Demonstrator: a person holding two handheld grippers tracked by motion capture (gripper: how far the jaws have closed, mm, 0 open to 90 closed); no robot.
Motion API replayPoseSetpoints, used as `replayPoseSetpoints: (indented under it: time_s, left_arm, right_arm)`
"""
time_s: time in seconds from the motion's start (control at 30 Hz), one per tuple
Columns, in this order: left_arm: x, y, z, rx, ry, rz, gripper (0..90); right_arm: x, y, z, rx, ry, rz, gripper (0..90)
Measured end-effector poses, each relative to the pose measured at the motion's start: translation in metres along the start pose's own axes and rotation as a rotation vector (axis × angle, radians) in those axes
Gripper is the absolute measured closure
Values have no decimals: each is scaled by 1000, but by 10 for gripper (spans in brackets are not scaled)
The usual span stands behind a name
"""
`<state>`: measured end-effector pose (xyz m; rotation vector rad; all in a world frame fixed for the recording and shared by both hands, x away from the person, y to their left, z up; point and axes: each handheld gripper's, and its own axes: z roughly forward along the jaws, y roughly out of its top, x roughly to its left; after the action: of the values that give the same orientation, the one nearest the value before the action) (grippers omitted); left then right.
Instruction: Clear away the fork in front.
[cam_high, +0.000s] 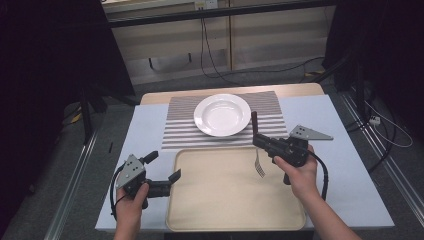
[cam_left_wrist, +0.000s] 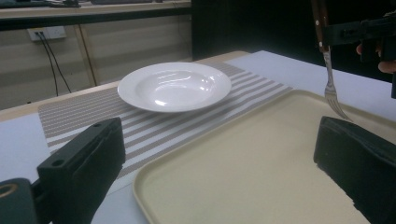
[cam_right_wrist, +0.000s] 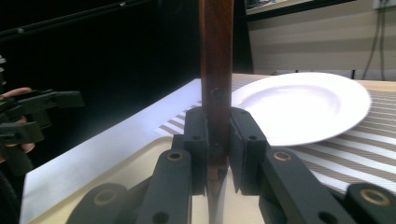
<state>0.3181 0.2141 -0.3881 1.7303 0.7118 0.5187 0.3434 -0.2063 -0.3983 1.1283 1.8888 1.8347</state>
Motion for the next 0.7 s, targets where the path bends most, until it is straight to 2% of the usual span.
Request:
replayPoseSetpoints:
  time_s: [0.23,0.33,0.7]
  left_arm:
    - [-5,9,12,5,-28,-9,23]
    - [-5,14,18,2,-38,-30,18]
    - [-10,29,35,2,-64,-24,17]
  right_arm:
    - [6,-2,4,-4,6,-12,784]
    - [9,-4,6,-6,21,-7,783]
    - [18,-9,14,14,43,-26,783]
